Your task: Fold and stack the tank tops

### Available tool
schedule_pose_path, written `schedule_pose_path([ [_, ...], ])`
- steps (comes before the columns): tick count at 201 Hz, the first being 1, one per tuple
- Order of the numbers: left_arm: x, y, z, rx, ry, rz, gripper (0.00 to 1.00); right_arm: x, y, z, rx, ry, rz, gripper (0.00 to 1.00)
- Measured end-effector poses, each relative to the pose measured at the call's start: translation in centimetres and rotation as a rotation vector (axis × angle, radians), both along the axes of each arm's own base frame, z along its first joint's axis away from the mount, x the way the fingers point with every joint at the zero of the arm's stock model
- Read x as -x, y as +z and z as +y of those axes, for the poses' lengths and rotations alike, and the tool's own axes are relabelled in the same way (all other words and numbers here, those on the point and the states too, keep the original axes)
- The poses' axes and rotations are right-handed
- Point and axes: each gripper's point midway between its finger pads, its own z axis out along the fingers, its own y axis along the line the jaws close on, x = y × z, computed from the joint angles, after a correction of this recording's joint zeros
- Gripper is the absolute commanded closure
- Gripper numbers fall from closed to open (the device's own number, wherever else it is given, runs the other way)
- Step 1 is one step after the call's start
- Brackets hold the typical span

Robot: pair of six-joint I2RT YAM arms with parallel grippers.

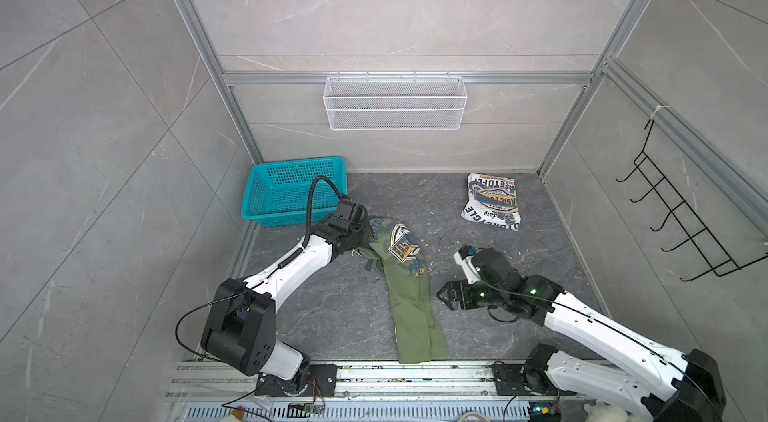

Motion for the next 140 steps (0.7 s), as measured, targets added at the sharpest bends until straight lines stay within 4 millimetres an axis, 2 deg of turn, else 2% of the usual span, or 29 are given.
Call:
schedule_pose_path([
  [30,-0.2,-0.2,2.5,-0.007,0.058,0.003,0.50,5.0,-3.4,3.7,0.128,0.138,0.040,0.18],
  [49,0.4,-0.7,3.3,-0.012,0.069,0.013,0.48,6.7,-5.4,5.0,0.222,0.174,0.052,0.22],
  [75,1.5,-1.8,3.7,-0.020,0.065,0.037,0.47,7.2,-7.1,6.2,0.286,0.162,0.059,0.33],
  [95,2.0,-2.5,3.7,-0.022,0.061,0.054,0.46,7.2,-8.2,6.2,0.318,0.141,0.069,0.44],
  [140,2.2,-3.1,3.8,-0.023,0.061,0.059,0.46,6.9,-8.5,6.6,0.312,0.116,0.066,0.84],
])
